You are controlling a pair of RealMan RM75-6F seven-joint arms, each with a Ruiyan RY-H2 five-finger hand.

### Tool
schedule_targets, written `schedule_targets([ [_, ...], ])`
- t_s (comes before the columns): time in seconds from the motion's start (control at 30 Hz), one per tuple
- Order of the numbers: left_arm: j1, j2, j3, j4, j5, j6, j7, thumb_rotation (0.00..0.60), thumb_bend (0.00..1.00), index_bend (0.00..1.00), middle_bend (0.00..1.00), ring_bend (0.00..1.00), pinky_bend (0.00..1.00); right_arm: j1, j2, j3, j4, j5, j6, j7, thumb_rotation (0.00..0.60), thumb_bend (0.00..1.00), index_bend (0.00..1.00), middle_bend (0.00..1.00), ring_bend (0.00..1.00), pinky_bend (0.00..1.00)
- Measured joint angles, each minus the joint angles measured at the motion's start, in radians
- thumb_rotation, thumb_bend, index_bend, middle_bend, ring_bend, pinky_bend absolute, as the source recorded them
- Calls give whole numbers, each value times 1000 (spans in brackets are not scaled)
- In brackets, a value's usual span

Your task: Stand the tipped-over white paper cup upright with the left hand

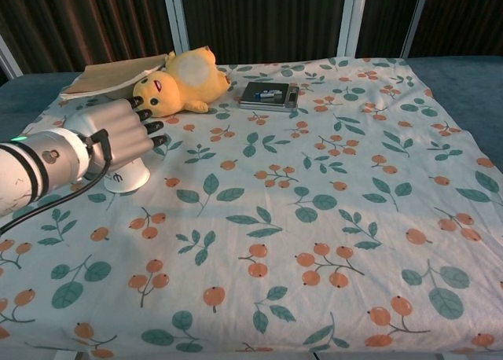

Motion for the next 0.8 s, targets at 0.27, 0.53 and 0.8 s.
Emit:
schedule_targets([
  [0.27, -48, -34, 45, 51, -70, 52, 38, 600, 330, 0, 0, 0, 0, 0, 2, -1, 1, 0, -2, 2, 600, 0, 0, 0, 0, 0],
  [0.53, -60, -46, 83, 95, -41, 44, -35, 600, 400, 105, 104, 0, 18, -1, 3, 0, 1, 7, -8, 4, 600, 0, 0, 0, 0, 0],
  [0.8, -65, -50, 112, 121, 1, 35, -103, 600, 429, 280, 272, 78, 79, 1, 9, -2, -12, 8, -15, -5, 600, 0, 0, 0, 0, 0],
])
